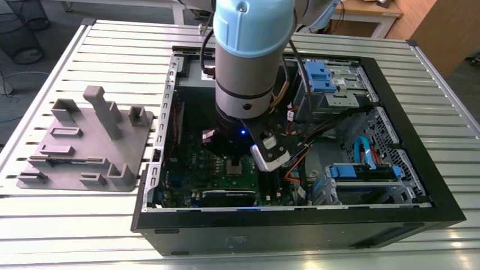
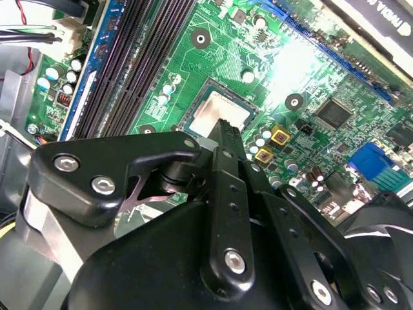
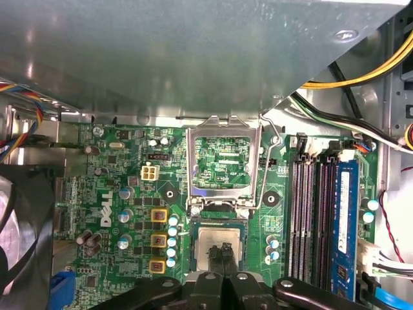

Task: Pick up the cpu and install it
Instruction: 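Close the cpu cover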

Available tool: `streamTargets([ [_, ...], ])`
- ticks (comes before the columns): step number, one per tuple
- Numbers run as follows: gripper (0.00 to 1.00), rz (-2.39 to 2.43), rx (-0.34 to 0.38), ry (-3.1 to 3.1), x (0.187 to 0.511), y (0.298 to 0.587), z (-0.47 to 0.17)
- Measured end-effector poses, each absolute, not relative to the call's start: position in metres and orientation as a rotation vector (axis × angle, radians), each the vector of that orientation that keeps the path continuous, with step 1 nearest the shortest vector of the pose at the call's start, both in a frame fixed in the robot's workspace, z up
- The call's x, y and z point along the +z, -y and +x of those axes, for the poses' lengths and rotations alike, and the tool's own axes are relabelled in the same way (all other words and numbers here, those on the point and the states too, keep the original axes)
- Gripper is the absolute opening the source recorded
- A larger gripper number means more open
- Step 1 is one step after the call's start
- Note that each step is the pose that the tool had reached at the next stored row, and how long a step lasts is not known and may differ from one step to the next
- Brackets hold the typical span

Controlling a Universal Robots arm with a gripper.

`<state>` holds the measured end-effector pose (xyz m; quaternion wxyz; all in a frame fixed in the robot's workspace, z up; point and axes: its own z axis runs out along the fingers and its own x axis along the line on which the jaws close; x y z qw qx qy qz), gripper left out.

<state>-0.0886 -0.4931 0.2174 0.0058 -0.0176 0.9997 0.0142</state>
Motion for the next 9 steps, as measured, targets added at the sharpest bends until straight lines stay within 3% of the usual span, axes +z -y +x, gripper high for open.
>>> streamTargets([
  [9, 0.11, -0.055, 0.044, -3.129, 0.2182, 0.4931, -0.0883],
])
